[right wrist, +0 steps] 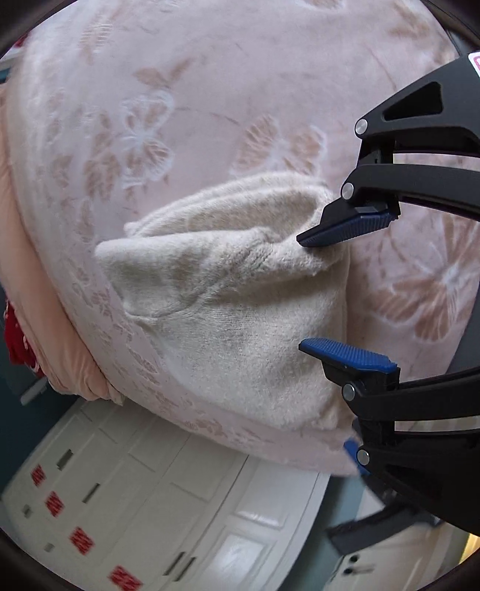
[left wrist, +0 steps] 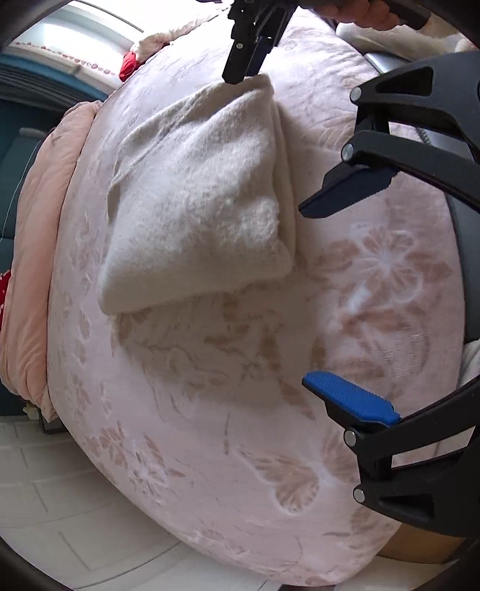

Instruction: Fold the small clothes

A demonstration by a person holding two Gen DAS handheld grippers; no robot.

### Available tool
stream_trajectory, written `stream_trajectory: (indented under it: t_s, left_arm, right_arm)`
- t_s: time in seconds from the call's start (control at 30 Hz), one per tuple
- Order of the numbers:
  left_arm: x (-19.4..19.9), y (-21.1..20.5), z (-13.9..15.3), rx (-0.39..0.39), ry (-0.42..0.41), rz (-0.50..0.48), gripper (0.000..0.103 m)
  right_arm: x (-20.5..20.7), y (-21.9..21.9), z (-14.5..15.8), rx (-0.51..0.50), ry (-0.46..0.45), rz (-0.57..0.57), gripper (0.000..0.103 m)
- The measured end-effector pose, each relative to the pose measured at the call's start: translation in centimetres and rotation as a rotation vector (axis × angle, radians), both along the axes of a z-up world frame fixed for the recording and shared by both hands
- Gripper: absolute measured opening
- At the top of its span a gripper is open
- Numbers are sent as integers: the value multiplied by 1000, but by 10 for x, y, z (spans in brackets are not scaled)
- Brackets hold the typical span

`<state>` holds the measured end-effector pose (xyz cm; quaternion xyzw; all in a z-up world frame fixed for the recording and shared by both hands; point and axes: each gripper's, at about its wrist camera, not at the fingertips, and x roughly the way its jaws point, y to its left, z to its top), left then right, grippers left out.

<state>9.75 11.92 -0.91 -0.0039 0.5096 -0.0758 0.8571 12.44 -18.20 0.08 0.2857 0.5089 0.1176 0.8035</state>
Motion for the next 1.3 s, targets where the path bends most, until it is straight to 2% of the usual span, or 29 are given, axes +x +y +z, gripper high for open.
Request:
stream_trajectory:
  t_s: [0.07,0.1,0.13,0.17,0.2,0.23,0.3,0.37,0.47,0.5,0.53,0.57,0.6,0.67,0.73,0.77,0.8,0.83,0.87,0.93,1.03,1.1,1.13,1.17,1.2,1.23,1.27,1.3]
  left_arm:
    - [10,-4,-3,-21,-9,-6,73]
    - [14,-7,-4,-15,-5,-14,72]
    - [19,-13,-5,-6,-5,-35,71]
    - [23,-19,-5,1,-7,-66,61]
    - [25,-24,-4,2,-6,-95,38]
    - [28,-29,-2,-11,1,-126,27]
    - [31,-30,8,-20,-2,-126,21]
    - [31,-25,14,-40,-6,-106,21]
    - [31,-17,-5,-30,50,-78,21]
    - [31,-17,-22,-14,94,-71,21]
    - [30,-15,-34,-4,125,-56,21]
    - [28,-12,-42,-22,123,-35,22]
    - [26,-10,-40,-38,105,-25,22]
    - [26,-7,-36,-58,111,-5,22]
    - [25,-4,-28,-66,110,3,25]
    - [23,-3,-23,-74,100,4,31]
    - [20,0,-12,-109,77,4,44]
    - [16,2,-4,-137,53,12,50]
    - [13,5,5,-161,25,29,67]
    - [12,9,15,-172,-19,73,81]
    - [19,-1,4,-104,15,51,81]
    - [20,-10,-6,-79,59,-12,81]
    - [14,-15,-11,-72,70,-34,81]
    - [13,-18,-15,-59,74,-47,81]
    - [12,-22,-19,-40,65,-57,81]
    - [14,-24,-20,-30,52,-58,81]
    - [16,-25,-20,-19,36,-46,73]
    - [19,-23,-18,-32,33,-40,53]
  right_arm:
    - [6,2,-1,-2,14,3,50]
    - [10,4,1,-2,14,7,42]
    - [13,4,5,-1,9,10,12]
    - [17,4,10,2,2,18,6]
    - [19,1,23,23,-37,12,5]
    - [19,-3,37,27,-82,6,4]
    - [14,-8,69,-21,-178,4,4]
    - [11,-13,77,-54,-200,11,4]
    - [13,-18,29,-163,-76,37,4]
    - [11,-20,-4,-180,10,46,4]
    - [8,-22,-17,-153,33,38,4]
    - [3,-24,-21,-123,28,20,5]
    - [-2,-27,-16,-84,-3,-4,10]
    - [-2,-29,-2,-79,-47,-12,20]
    - [3,-33,12,-104,-83,-18,52]
    - [5,-36,16,-106,-96,-33,57]
    - [6,-41,18,-97,-99,-54,59]
    - [7,-44,16,-84,-91,-55,59]
    - [10,-42,12,-66,-75,-45,59]
    - [13,-38,2,-42,-38,-22,59]
    - [12,-24,-12,-7,0,-1,59]
    - [12,-14,-16,-12,12,7,60]
    - [14,-10,-16,-22,16,14,53]
    - [18,-7,-13,-25,12,24,40]
    - [21,-5,-10,-26,12,25,14]
    - [23,-5,-3,-17,7,17,14]
    - [24,-7,6,3,-21,8,13]
    - [25,-10,25,19,-84,8,12]
